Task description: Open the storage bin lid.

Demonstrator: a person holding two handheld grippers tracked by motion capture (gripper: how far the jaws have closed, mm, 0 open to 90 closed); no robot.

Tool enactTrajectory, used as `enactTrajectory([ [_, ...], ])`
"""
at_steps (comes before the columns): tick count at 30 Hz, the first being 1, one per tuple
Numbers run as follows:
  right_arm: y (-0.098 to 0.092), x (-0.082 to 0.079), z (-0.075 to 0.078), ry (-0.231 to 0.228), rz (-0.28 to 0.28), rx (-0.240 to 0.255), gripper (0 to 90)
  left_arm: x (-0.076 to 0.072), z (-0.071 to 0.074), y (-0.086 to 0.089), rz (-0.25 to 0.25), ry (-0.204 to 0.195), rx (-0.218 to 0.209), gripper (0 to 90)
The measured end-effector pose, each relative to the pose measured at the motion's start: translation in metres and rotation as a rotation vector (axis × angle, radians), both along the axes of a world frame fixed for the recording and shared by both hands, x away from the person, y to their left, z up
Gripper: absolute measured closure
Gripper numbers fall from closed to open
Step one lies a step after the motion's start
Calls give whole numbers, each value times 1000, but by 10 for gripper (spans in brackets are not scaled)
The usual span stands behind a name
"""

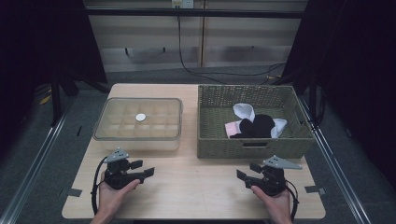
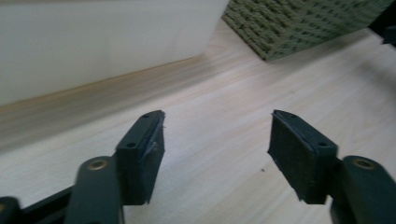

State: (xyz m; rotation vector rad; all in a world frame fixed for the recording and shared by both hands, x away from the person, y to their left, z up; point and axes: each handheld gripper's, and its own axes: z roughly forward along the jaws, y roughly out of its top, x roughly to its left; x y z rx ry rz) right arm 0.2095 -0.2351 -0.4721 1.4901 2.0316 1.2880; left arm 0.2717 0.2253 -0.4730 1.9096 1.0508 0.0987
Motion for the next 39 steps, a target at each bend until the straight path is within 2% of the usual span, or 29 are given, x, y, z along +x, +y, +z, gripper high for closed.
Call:
enactTrajectory([
  [1, 0, 0, 0, 0, 0, 0, 342, 0, 0, 0, 0, 0, 0, 400],
  [3, 0, 1, 2, 0, 5, 2, 342, 0, -1, 3, 6, 4, -1, 405],
  [4, 1, 3, 3, 0, 5, -25, 342, 0, -1, 5, 1, 1, 13, 406],
  [8, 3, 7, 3, 5, 15, -43, 342, 0, -1, 6, 9, 2, 20, 407],
  [10, 5, 10, 4, 1, 15, -42, 342, -4, 2, 7, 9, -21, 44, 410],
  [14, 12, 8, 3, 16, 28, -49, 343, -6, 8, 13, -8, -45, 33, 430],
  [17, 19, 7, 4, 22, 52, -57, 350, -5, 9, 16, -11, -28, 24, 430],
  [18, 21, 6, 6, 22, 56, -56, 350, -6, 12, 19, -1, -54, 43, 431],
  [21, 24, 7, 10, 11, 78, -61, 349, -8, 13, 20, 6, -64, 45, 430],
  [23, 25, 7, 14, 8, 76, -48, 348, -7, 13, 22, 8, -54, 31, 430],
  [25, 27, 8, 16, 10, 81, -50, 348, -6, 13, 21, 10, -54, 46, 450],
  [26, 29, 9, 19, 21, 99, -26, 362, -4, 13, 19, 11, -48, 60, 447],
  [28, 30, 10, 20, 22, 107, -21, 364, -1, 13, 15, -2, -31, 50, 447],
  [30, 35, 12, 22, 24, 115, -5, 364, -1, 16, 11, 3, -44, 55, 443],
  [31, 39, 13, 23, 27, 128, -6, 364, -1, 17, 11, 3, -44, 51, 443],
  [32, 41, 13, 24, 27, 135, -14, 364, -1, 18, 10, 3, -38, 22, 439],
  [33, 45, 14, 24, 27, 145, -18, 364, -1, 19, 10, 1, -32, 23, 442],
  [34, 50, 15, 24, 35, 162, -25, 364, 0, 20, 9, -1, -13, 43, 499],
  [35, 50, 15, 24, 35, 162, -25, 364, 0, 20, 9, -1, -13, 43, 499],
  [36, 52, 18, 24, 43, 174, -29, 373, 0, 20, 9, -29, -11, 41, 497],
  [39, 55, 22, 27, 48, 178, -19, 380, -1, 23, 9, -44, -18, 47, 469],
])
